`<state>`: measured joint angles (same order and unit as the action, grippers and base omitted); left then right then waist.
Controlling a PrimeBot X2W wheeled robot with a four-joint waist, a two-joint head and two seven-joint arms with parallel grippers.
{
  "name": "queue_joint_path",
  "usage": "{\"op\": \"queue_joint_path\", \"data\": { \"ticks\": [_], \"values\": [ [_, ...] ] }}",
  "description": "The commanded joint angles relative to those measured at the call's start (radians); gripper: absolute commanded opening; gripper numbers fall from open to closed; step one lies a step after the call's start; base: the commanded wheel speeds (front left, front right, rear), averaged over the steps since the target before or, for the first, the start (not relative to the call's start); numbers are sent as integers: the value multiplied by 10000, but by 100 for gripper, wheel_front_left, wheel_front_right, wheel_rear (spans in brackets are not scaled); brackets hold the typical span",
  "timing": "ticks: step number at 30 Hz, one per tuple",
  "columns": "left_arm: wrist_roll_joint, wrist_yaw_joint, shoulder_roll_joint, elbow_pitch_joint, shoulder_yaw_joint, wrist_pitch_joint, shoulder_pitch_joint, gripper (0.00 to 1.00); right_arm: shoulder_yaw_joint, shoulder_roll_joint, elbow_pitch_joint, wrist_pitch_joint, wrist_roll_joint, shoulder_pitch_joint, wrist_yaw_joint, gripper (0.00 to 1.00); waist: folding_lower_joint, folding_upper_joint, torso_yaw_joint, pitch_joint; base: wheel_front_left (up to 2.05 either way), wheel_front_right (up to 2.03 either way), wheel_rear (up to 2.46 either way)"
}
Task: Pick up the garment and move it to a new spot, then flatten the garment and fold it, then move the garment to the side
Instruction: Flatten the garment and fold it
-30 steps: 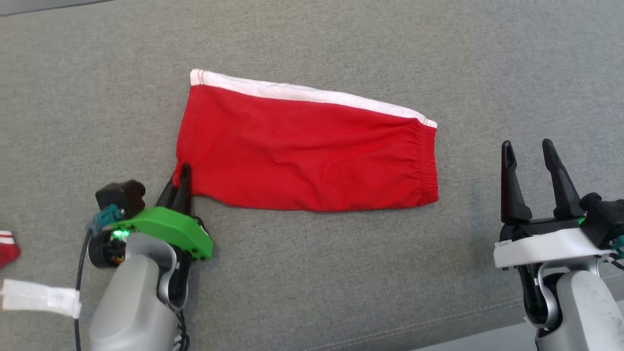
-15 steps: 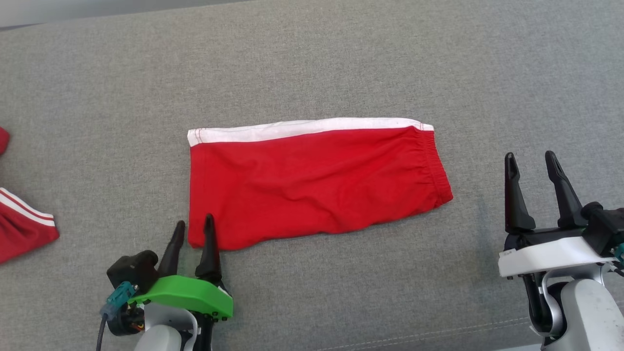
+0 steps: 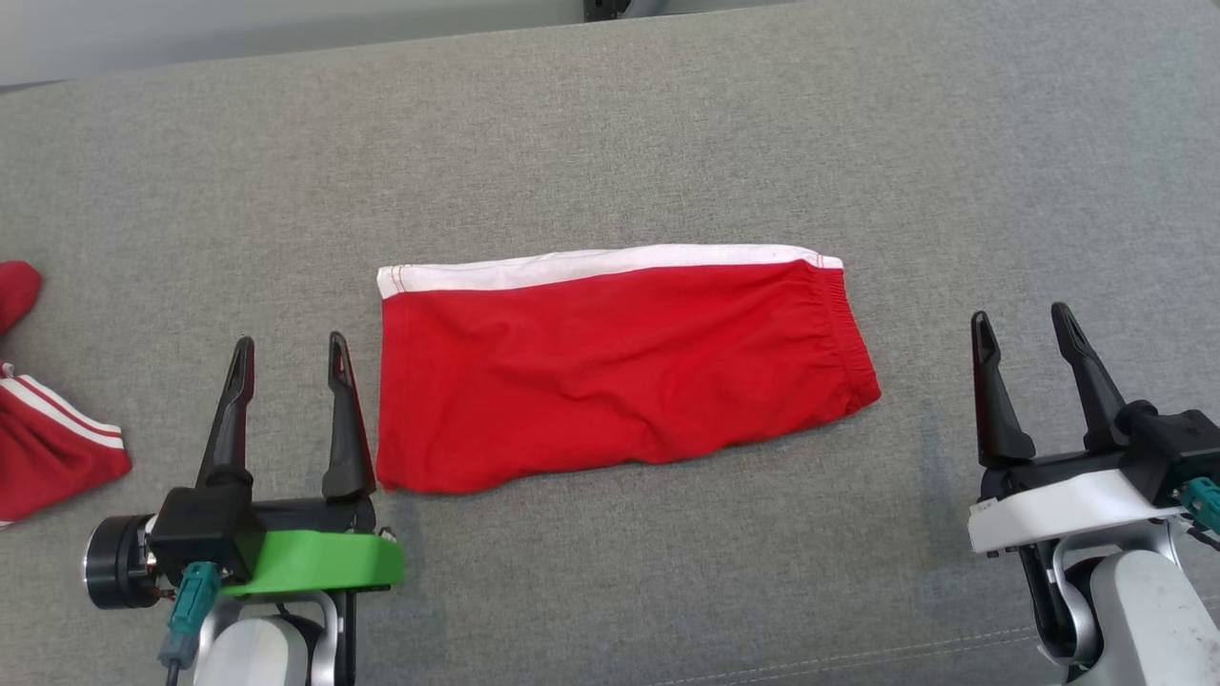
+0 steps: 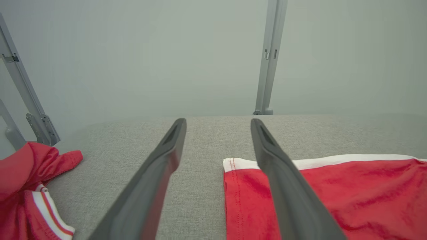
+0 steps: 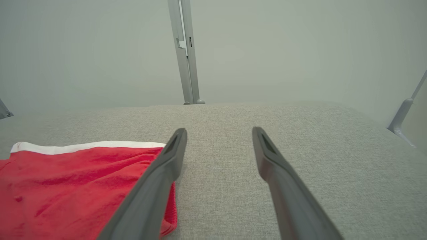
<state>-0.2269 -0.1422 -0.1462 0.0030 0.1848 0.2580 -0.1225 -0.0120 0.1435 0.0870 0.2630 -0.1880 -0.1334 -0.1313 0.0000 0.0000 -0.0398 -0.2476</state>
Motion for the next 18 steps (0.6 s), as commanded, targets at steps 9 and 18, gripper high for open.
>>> {"op": "queue_joint_path", "data": {
  "ticks": [9, 18],
  "values": [
    [-37, 152, 57, 39, 90, 67, 126, 100, 172, 279, 229, -172, 56, -259, 10, 100, 0, 0, 286, -115, 0, 0, 0],
    [71, 306, 286, 55, 298, 68, -417, 100, 1437, 1063, 1845, -955, -336, -1857, 10, 100, 0, 0, 901, -705, 0, 0, 0]
  ]
}}
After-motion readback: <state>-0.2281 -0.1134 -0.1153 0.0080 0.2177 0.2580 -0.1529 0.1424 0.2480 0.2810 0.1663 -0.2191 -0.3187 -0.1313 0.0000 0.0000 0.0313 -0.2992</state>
